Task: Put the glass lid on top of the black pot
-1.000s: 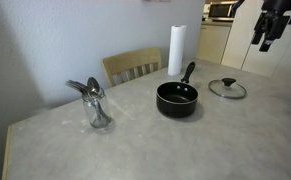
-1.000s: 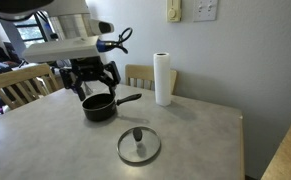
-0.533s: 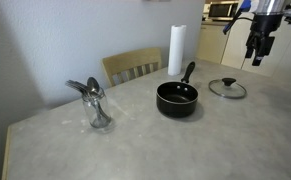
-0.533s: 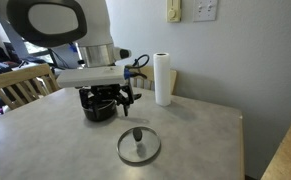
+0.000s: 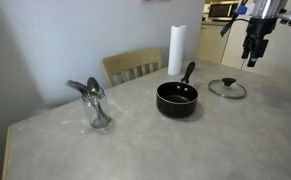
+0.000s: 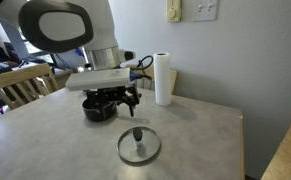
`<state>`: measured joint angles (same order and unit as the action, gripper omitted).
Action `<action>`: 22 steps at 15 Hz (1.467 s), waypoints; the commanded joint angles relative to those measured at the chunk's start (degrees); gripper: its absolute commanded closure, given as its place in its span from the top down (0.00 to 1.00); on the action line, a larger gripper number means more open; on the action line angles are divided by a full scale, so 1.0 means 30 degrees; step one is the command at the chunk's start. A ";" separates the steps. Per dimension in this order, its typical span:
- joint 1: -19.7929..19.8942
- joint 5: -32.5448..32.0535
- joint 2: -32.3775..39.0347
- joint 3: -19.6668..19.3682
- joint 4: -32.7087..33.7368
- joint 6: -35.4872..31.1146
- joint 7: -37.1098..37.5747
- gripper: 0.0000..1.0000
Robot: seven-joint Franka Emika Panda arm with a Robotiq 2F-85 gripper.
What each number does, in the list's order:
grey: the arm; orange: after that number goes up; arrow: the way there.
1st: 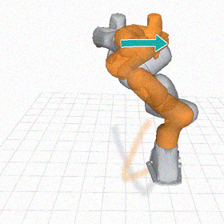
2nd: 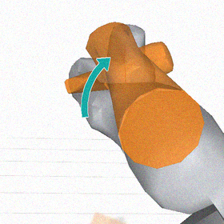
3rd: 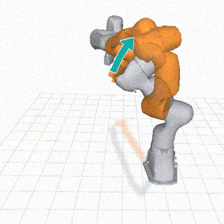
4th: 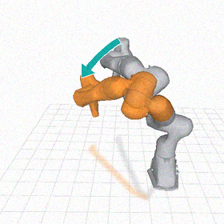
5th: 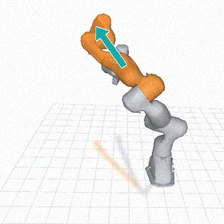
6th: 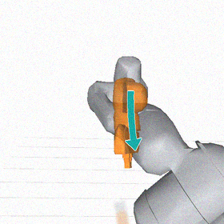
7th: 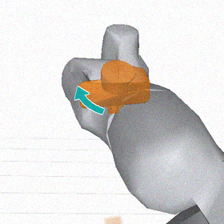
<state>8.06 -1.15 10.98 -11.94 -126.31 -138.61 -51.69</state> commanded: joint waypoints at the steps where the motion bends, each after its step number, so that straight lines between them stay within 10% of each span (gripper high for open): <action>1: 0.0920 0.0058 0.2494 0.0651 0.1271 -0.1906 0.0316 1.00; 20: 0.3307 -0.0988 0.7494 0.2882 0.5094 -0.2156 -0.0691 1.00; 22: 0.3419 -0.0864 0.7585 0.2956 0.5191 -0.1791 -0.0671 0.74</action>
<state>16.41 -4.01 33.41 -4.67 -111.60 -146.31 -52.66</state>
